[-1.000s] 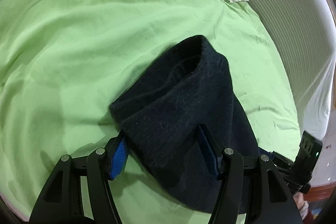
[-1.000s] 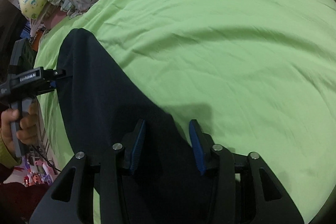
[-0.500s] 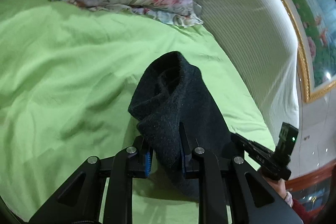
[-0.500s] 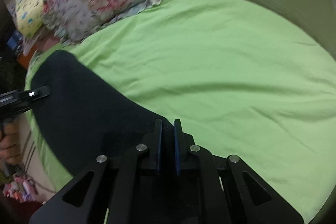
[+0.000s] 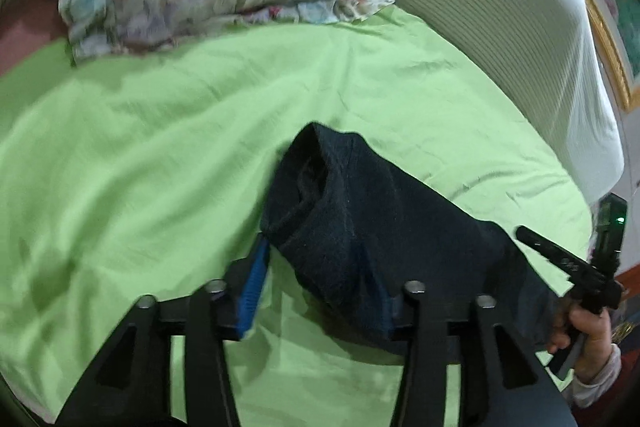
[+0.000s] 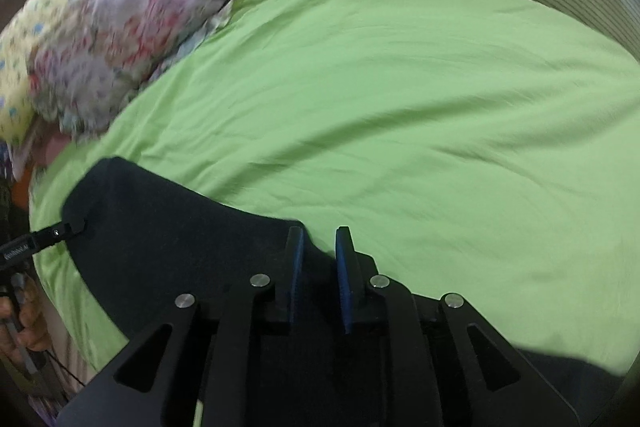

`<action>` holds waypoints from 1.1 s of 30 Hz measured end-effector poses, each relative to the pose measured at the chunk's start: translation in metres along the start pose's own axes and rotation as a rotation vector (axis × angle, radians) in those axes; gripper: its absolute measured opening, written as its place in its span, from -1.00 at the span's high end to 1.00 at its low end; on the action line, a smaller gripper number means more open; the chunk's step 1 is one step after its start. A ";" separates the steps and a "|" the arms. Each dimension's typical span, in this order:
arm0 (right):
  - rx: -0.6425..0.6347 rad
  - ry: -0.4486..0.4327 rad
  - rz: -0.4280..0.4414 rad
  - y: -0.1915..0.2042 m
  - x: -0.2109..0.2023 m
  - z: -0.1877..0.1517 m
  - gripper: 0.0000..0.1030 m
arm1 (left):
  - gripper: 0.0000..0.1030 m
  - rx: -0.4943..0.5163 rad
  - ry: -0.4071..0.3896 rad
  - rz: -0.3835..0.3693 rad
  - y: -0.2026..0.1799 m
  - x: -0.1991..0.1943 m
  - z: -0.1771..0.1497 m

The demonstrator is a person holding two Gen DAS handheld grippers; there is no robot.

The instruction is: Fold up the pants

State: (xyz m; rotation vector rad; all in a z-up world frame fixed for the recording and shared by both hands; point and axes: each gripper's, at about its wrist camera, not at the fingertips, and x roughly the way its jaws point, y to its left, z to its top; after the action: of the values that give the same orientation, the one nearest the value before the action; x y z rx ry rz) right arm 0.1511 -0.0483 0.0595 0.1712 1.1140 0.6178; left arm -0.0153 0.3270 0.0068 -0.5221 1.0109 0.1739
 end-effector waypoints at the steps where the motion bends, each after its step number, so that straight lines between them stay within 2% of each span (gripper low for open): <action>1: 0.029 -0.011 -0.001 -0.007 -0.008 -0.006 0.61 | -0.07 0.007 -0.006 0.004 0.000 -0.004 0.001; 7: 0.161 -0.069 -0.014 -0.036 -0.046 -0.044 0.57 | -0.17 0.016 -0.027 -0.005 -0.003 -0.019 0.009; 12: 0.249 -0.107 -0.033 -0.052 -0.068 -0.077 0.56 | -0.21 0.054 -0.033 -0.030 -0.019 -0.024 0.010; 17: 0.339 -0.119 -0.063 -0.071 -0.092 -0.118 0.55 | -0.30 0.101 -0.003 -0.084 -0.043 -0.021 0.003; 20: 0.436 -0.137 -0.096 -0.090 -0.110 -0.145 0.45 | -0.31 0.145 0.032 -0.124 -0.063 -0.014 -0.004; 24: 0.578 -0.195 -0.138 -0.119 -0.137 -0.178 0.18 | -0.34 0.231 0.096 -0.185 -0.108 0.003 -0.012; 29: 0.723 -0.278 -0.164 -0.149 -0.166 -0.208 0.10 | -0.37 0.384 0.188 -0.257 -0.179 0.024 -0.033; 33: 0.808 -0.335 -0.160 -0.171 -0.180 -0.216 -0.01 | -0.39 0.593 0.279 -0.301 -0.260 0.043 -0.069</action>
State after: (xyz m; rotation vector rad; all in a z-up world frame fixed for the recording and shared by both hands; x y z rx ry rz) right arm -0.0271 -0.3238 0.0315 0.8400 0.9831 -0.0378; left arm 0.0521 0.0645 0.0292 -0.1482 1.1765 -0.4688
